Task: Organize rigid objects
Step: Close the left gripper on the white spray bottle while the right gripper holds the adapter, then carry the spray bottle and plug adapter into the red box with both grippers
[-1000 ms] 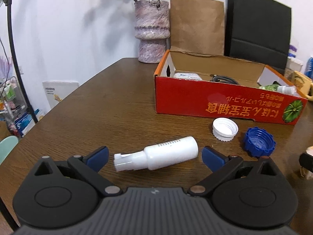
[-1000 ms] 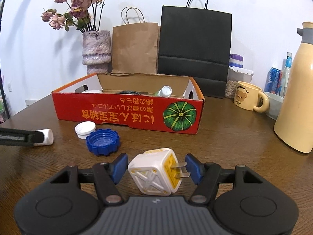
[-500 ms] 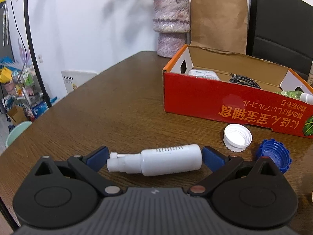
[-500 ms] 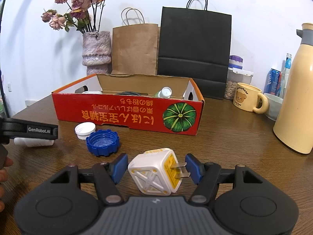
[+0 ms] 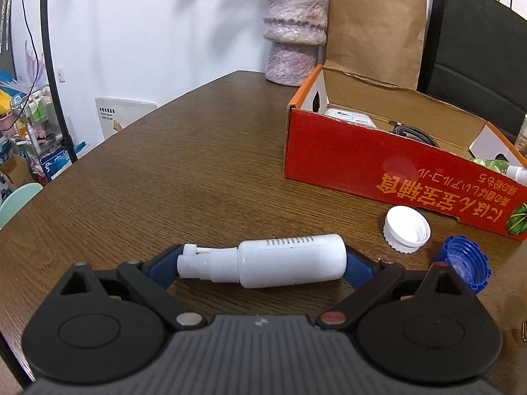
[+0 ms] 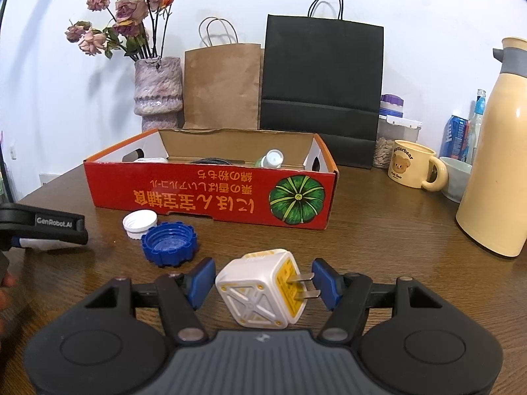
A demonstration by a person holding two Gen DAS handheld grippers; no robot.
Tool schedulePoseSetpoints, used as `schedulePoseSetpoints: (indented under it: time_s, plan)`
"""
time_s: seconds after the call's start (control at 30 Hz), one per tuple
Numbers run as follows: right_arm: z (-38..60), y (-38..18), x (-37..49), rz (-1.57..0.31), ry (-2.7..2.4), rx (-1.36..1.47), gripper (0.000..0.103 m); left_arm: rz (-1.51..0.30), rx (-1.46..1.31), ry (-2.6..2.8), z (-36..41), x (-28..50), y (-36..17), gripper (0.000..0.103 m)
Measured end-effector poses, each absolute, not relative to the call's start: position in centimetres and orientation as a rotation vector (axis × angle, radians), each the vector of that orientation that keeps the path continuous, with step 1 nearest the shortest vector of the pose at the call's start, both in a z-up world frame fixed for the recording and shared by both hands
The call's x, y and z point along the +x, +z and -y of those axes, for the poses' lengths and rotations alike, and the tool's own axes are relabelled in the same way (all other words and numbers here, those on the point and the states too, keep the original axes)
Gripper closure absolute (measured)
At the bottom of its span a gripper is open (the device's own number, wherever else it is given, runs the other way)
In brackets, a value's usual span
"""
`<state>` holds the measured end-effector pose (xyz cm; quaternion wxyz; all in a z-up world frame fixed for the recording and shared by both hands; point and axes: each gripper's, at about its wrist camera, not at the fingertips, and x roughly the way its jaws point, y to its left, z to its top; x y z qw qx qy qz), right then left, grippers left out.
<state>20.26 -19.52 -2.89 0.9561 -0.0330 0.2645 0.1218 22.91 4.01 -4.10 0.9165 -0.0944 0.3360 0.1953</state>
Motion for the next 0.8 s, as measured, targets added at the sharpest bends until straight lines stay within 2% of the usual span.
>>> schedulePoseSetpoints:
  time_s: [0.8]
  plan:
    - [19.3,-2.0,19.2,-0.462,0.256,-0.060,0.039,-0.553,-0.114,0.286,-1.4,19.8,-1.7,0.003]
